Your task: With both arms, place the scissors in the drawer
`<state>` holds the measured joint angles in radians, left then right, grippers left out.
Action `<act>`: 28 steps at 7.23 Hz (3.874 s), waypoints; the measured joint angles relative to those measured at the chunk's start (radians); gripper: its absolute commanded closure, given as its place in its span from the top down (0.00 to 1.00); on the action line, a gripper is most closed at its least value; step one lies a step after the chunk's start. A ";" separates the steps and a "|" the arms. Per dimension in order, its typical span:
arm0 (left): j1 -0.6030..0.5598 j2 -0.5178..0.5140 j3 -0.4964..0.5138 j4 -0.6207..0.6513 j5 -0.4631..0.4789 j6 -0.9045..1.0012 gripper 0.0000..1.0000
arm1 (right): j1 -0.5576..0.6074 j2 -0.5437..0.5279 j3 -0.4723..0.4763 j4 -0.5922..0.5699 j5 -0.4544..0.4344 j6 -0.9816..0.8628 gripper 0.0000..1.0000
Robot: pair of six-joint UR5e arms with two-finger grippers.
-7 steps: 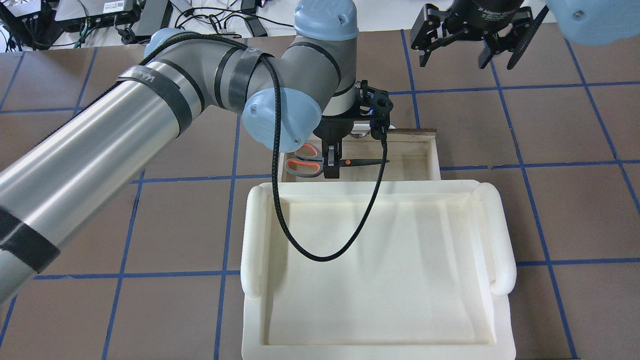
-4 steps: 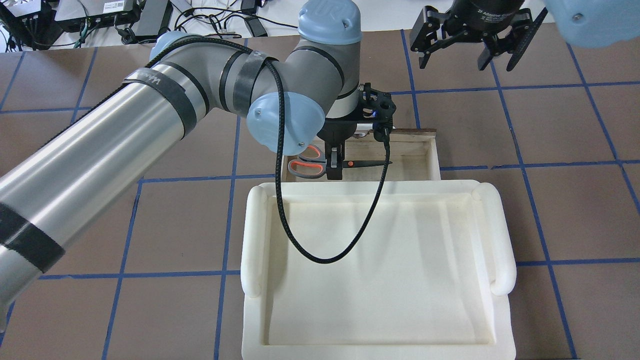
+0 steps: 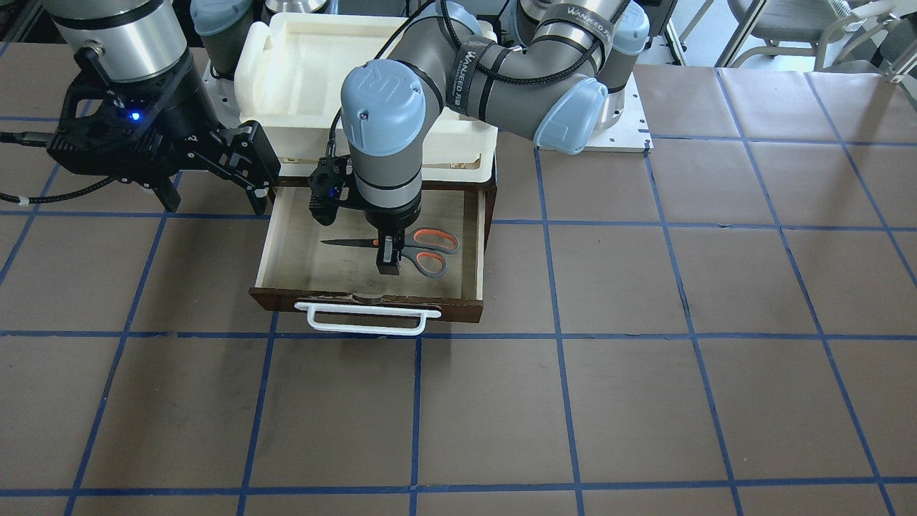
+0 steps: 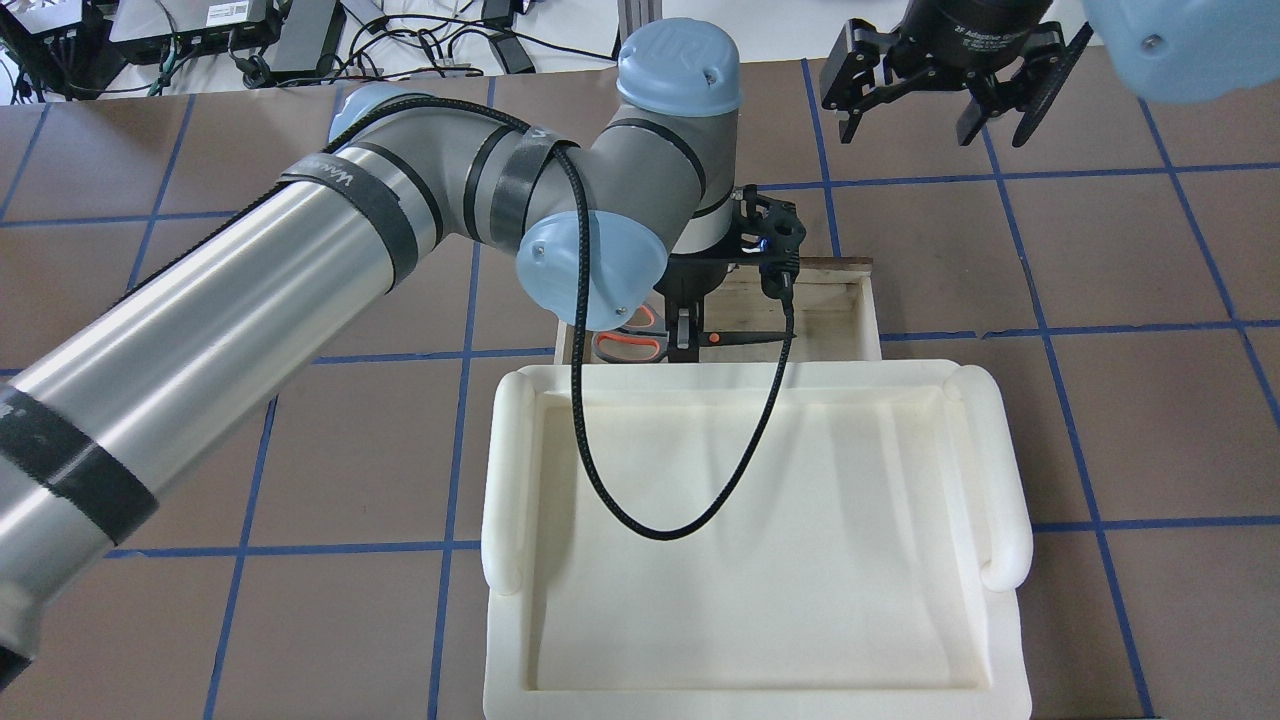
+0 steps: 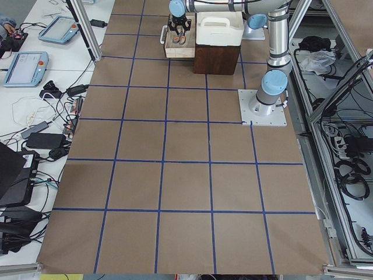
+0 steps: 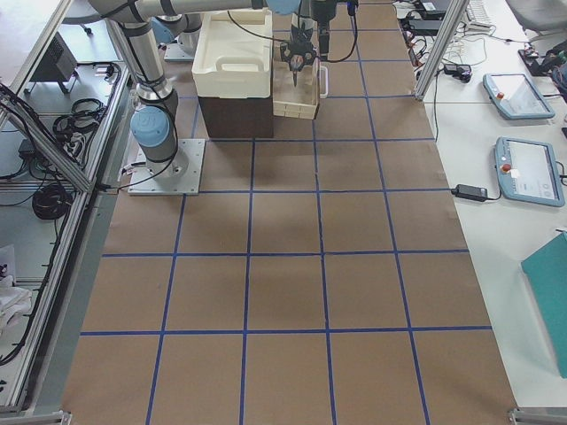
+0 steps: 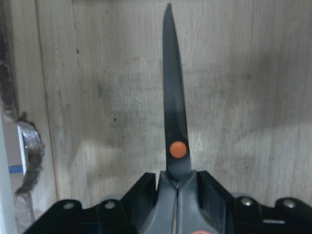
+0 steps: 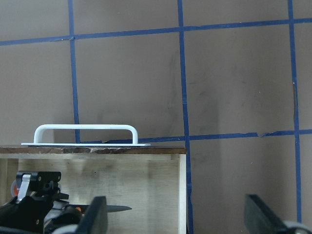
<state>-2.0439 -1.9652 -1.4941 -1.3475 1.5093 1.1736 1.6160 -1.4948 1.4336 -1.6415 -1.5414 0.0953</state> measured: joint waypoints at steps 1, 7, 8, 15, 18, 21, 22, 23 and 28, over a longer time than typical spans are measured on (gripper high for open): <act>0.000 -0.003 -0.009 0.010 0.000 0.000 0.08 | -0.001 -0.001 0.001 0.001 -0.001 0.000 1.00; -0.003 -0.022 -0.050 0.074 0.008 0.000 0.73 | -0.001 -0.023 0.033 0.030 -0.007 0.000 1.00; -0.004 -0.020 -0.054 0.074 0.007 -0.001 0.91 | -0.001 -0.024 0.038 0.034 -0.007 -0.001 1.00; 0.083 0.127 0.110 -0.143 -0.004 -0.065 0.93 | -0.001 -0.028 0.051 0.046 -0.018 0.003 1.00; 0.254 0.249 0.148 -0.234 -0.016 -0.267 1.00 | 0.000 -0.037 0.063 0.046 -0.056 0.002 1.00; 0.410 0.350 0.079 -0.245 -0.004 -0.681 1.00 | 0.002 -0.039 0.067 0.044 -0.054 0.006 1.00; 0.430 0.381 0.031 -0.249 0.018 -0.860 1.00 | 0.004 -0.039 0.067 0.044 -0.051 0.007 1.00; 0.436 0.409 -0.015 -0.256 0.052 -1.001 1.00 | 0.005 -0.039 0.068 0.044 -0.054 0.007 1.00; 0.439 0.482 -0.111 -0.277 0.103 -1.300 1.00 | 0.005 -0.043 0.073 0.044 -0.056 0.015 1.00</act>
<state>-1.6052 -1.4832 -1.6051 -1.6245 1.6120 -0.1269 1.6214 -1.5376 1.5063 -1.5970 -1.5974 0.1099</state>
